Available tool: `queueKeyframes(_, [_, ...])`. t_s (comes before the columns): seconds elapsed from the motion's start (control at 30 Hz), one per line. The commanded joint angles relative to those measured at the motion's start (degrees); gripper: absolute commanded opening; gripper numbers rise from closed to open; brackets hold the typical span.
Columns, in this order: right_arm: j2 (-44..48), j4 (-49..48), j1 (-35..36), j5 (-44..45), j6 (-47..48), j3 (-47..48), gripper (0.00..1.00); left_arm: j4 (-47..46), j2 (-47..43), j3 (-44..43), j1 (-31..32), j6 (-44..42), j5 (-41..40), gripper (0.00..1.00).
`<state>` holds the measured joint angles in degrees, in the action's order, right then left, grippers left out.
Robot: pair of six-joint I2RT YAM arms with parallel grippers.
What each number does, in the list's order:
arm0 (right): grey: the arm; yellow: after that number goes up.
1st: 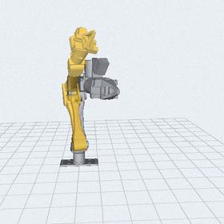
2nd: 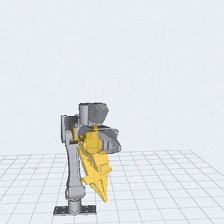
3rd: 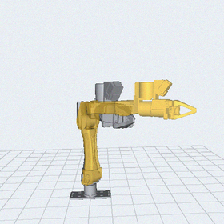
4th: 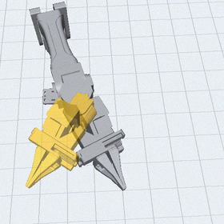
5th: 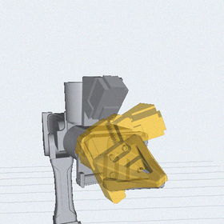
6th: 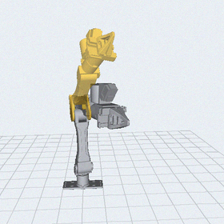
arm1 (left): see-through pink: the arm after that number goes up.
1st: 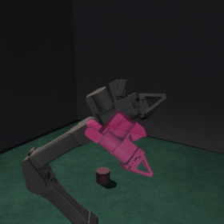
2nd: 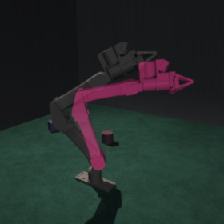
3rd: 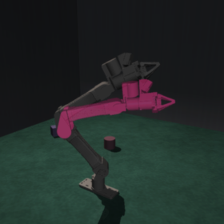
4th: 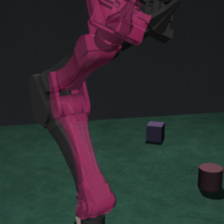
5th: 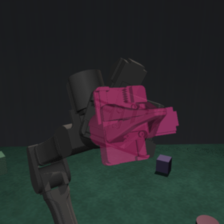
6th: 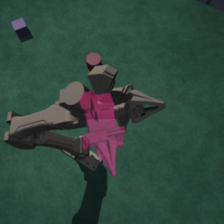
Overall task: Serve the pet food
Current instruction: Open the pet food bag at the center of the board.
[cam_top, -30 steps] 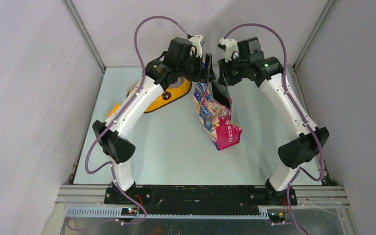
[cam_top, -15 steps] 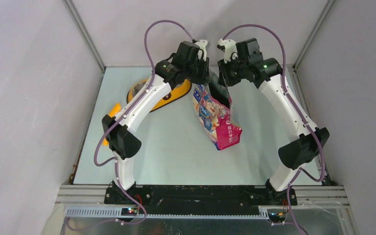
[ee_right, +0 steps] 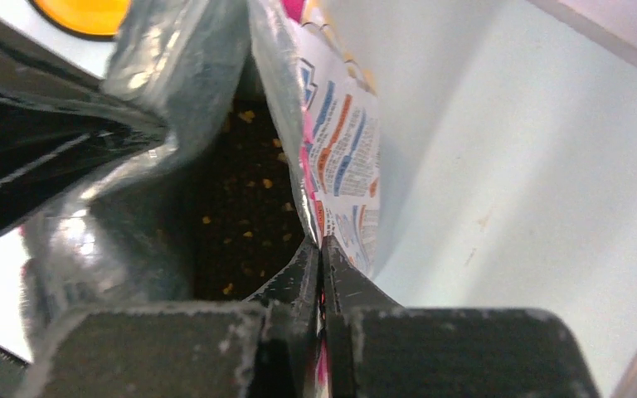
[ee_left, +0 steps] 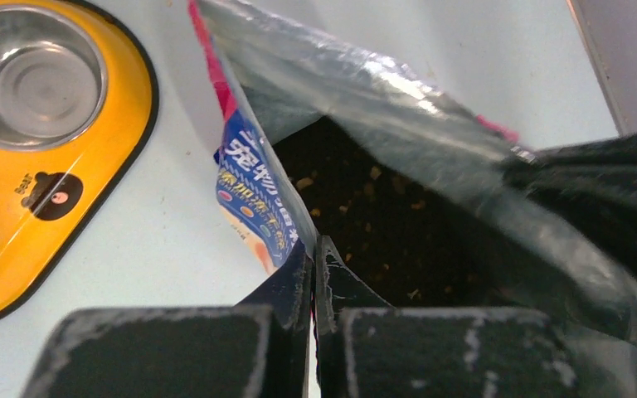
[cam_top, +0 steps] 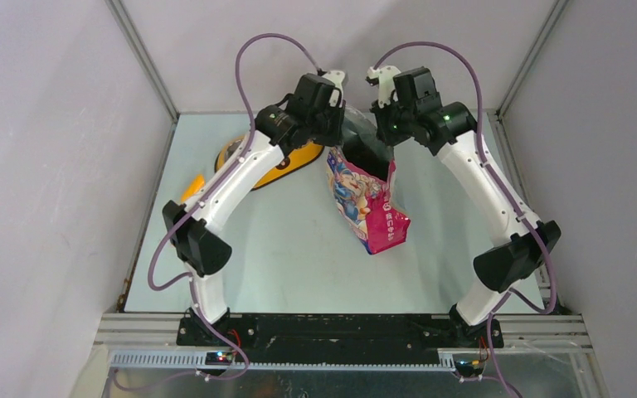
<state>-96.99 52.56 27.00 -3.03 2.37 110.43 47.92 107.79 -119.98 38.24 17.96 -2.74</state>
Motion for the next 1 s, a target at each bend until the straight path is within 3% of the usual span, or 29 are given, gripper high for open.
queueKeyframes(0.0, [4.4, -4.0, 0.0, 8.2, 0.4, 0.7, 0.01, -2.1, -7.7, 1.2, 0.5, -2.0, -5.0, 0.00])
queueKeyframes(0.43, [3.8, -4.2, 0.2, 10.7, 0.3, 1.0, 0.00, -1.0, -10.1, 3.7, 1.7, -2.7, -12.5, 0.01])
queueKeyframes(0.5, [3.6, -4.3, 0.2, 9.2, 0.2, 1.3, 0.03, -1.0, -9.6, 2.7, 1.8, -3.1, -12.9, 0.11])
queueKeyframes(0.6, [2.5, -4.1, 0.2, 5.3, 0.0, 2.5, 0.24, -1.0, -8.1, 0.5, 1.8, -3.8, -12.7, 0.43])
queueKeyframes(0.67, [1.2, -3.5, 0.1, 2.9, -0.1, 4.1, 0.33, -1.0, -6.8, -0.7, 1.8, -4.2, -12.2, 0.56])
queueKeyframes(0.73, [-0.9, -2.7, 0.3, 0.2, -0.3, 6.2, 0.38, -1.1, -5.4, -1.7, 1.8, -4.6, -11.3, 0.64])
queueKeyframes(0.97, [-6.5, 0.8, 0.5, -3.3, -1.7, 12.7, 0.43, -1.1, -1.8, -3.2, 1.8, -5.2, -9.6, 0.68])
